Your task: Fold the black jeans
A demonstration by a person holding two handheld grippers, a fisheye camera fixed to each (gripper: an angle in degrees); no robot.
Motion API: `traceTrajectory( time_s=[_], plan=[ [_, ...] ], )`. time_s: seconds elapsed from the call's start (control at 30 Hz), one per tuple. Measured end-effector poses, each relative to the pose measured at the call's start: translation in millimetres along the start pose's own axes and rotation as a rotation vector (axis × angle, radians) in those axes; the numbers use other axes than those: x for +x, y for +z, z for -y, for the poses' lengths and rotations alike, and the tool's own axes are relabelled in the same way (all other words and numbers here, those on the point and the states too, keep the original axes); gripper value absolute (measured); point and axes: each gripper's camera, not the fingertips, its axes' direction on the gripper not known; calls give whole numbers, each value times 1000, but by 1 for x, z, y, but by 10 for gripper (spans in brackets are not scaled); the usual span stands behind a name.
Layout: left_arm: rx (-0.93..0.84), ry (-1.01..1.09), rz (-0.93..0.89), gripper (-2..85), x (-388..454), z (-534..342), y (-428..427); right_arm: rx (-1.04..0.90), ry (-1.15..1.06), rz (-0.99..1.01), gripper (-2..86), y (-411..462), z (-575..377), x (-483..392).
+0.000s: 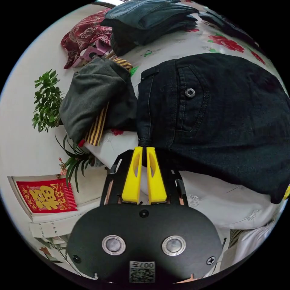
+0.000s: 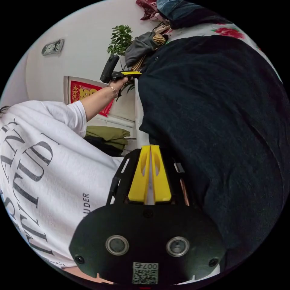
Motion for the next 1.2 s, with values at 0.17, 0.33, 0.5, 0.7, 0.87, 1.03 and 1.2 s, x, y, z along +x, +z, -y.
traceTrajectory(
  time_s=[0.17,0.33,0.5,0.7,0.87,1.03,1.2],
  plan=[
    [63,-322,-119,74,-64,-29,-10,278,106,-183,44,-74,-45,-4],
    [359,-157,-189,58,-2,-62,-108,643,490,-843,82,-173,-151,-9],
    [414,433,-520,100,186,-80,-171,601,686,-1124,116,-207,-212,6],
    [270,692,-343,10,299,-104,-157,348,582,-1100,75,-161,-162,45],
    [110,434,-645,-8,251,-81,-126,583,863,-1108,14,-219,-208,72],
    [151,347,-603,-10,236,-58,-171,798,851,-1184,0,-219,-222,5],
    [211,321,-184,-10,228,-59,-206,885,649,-813,1,-149,-190,-59]
  ],
)
